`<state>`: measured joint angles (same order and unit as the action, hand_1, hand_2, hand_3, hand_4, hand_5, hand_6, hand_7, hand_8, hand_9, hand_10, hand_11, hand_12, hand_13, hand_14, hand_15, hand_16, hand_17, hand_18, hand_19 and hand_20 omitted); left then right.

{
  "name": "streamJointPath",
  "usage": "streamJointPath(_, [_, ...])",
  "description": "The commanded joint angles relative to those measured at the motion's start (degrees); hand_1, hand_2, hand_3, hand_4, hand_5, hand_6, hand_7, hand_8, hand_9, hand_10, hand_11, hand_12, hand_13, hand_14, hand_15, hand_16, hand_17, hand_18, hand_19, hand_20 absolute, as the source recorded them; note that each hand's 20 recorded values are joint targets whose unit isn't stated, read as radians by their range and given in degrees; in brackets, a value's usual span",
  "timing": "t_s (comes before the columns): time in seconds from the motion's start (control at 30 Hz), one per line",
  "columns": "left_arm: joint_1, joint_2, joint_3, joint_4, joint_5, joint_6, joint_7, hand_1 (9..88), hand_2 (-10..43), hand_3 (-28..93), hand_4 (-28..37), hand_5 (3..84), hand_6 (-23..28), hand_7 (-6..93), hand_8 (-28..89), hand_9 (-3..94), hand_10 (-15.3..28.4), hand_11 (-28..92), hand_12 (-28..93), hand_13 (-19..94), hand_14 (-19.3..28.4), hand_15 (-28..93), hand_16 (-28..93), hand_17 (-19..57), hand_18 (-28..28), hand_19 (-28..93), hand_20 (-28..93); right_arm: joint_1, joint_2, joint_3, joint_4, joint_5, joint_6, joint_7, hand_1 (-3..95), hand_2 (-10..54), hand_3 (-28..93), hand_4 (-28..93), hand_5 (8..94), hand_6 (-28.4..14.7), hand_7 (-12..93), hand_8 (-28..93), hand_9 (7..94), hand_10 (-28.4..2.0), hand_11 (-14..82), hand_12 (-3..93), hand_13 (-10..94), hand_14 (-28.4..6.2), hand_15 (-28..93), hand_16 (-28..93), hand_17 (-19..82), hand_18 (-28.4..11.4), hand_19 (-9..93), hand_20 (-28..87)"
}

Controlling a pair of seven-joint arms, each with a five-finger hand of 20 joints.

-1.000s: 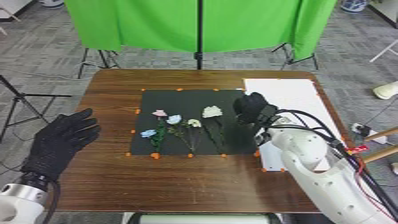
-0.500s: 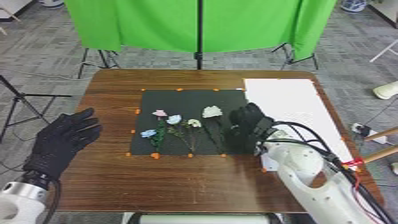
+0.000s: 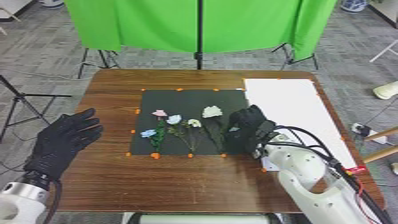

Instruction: Arrange flowers

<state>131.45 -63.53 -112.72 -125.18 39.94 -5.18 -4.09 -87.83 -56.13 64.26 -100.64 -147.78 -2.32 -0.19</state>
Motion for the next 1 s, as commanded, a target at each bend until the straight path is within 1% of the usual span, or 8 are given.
streamJointPath(0.03, [0.53, -0.65, -0.13, 0.24, 0.09, -0.61, -0.57, 21.9, 1.5, 70, -28.3, 36.1, 4.6, 24.5, -13, 29.5, 13.3, 33, 14, 22, 15.2, 50, -5, -8.5, 21.1, 50, 7, -2.13, -1.37, 2.78, -2.55, 6.54, 0.54, 1.44, 12.6, -9.1, 85, -28, 54.8, -2.2, 37, -23, 60.4, -11.3, 45.5, 27.4, 56, -7.8, 67, 23, 23, -18.0, 76, 41])
streamJointPath(0.2, [0.63, -0.8, -0.03, 0.07, 0.08, -0.17, -0.37, 21.9, 1.5, 70, -28.3, 36.1, 4.6, 24.5, -13, 29.5, 13.4, 33, 14, 22, 15.2, 50, -5, -8.6, 21.1, 50, 7, -3.1, -2.97, 6.28, -5.18, 16.32, -2.11, 3.31, 7.4, -5.8, 83, -28, 48.8, -5.1, 29, -20, 52.6, -12.6, 37.4, 22.1, 49, -9.8, 58, 17, 21, -19.2, 75, 42])
streamJointPath(0.43, [0.58, -1.37, -0.79, 0.0, -1.04, -1.34, 0.13, 21.9, 1.4, 70, -28.3, 35.8, 4.5, 24.3, -13, 29.3, 13.2, 33, 14, 22, 15.2, 50, -5, -8.5, 21.0, 50, 7, -7.21, -9.57, 24.09, -9.23, 55.93, -18.47, -1.42, 12.4, 2.1, 89, -28, 30.2, -6.1, 16, -13, 28.2, -11.0, 17.3, 18.8, 17, -10.0, 27, 18, 3, -20.0, 48, 23])
streamJointPath(0.53, [1.07, -1.53, -0.95, -0.38, -0.55, 0.35, 1.28, 21.9, 1.0, 70, -28.3, 34.6, 4.3, 24.4, -13, 27.6, 12.9, 33, 14, 21, 14.9, 50, -5, -8.6, 21.1, 50, 6, -8.76, -10.8, 29.43, -10.95, 70.19, -23.29, 1.2, 14.3, 0.8, 90, -28, 27.9, -4.9, 12, -12, 25.6, -11.0, 9.0, 18.3, 14, -9.2, 12, 26, -1, -18.6, 39, 17])
streamJointPath(0.73, [1.49, -1.21, 1.51, -0.6, -5.15, 4.98, 6.23, 22.6, -0.5, 70, -28.3, 30.7, 3.5, 24.7, -13, 23.6, 11.9, 32, 14, 16, 13.6, 47, -5, -9.0, 20.7, 49, 6, -12.99, -13.47, 38.82, -14.32, 89.08, -29.3, 8.71, 11.3, -4.5, 85, -28, 23.3, -5.7, 5, -8, 22.8, -10.9, 1.0, 20.6, 15, -10.0, -8, 42, -4, -18.6, 33, 15])
streamJointPath(0.8, [1.76, -1.16, 2.14, -0.72, -4.18, 6.33, 7.71, 22.7, -1.2, 70, -28.3, 28.2, 2.8, 24.6, -13, 20.8, 11.0, 31, 14, 12, 12.4, 43, -5, -9.8, 20.0, 47, 6, -15.03, -14.2, 41.21, -15.68, 91.41, -30.38, 9.93, 10.5, -4.8, 83, -27, 21.9, -6.7, 2, -7, 22.1, -11.2, -0.7, 21.1, 14, -10.3, -10, 43, -4, -18.7, 32, 15])
streamJointPath(0.93, [1.49, -2.8, -0.02, -1.15, -1.1, 1.99, 4.93, 22.8, -1.5, 70, -28.3, 23.5, 1.5, 24.1, -14, 16.0, 9.3, 26, 13, 9, 10.5, 35, -3, -12.1, 19.0, 43, 7, -19.26, -16.8, 44.76, -18.52, 93.66, -32.19, 12.75, 9.8, -5.0, 82, -27, 20.9, -7.0, 1, -7, 21.3, -11.3, -2.1, 21.2, 13, -10.9, -12, 43, -5, -19.1, 31, 14])
streamJointPath(1.0, [0.93, -2.4, 0.38, -1.34, 0.51, 2.81, 5.26, 22.5, -1.6, 70, -28.3, 21.9, 1.2, 23.8, -14, 14.4, 8.5, 24, 13, 8, 10.0, 32, -2, -13.1, 19.0, 41, 7, -20.81, -18.36, 46.09, -19.1, 94.31, -33.58, 14.5, 10.0, -4.8, 82, -27, 21.1, -6.9, 1, -6, 21.3, -11.5, -2.4, 21.4, 13, -11.2, -12, 43, -5, -19.2, 31, 14])
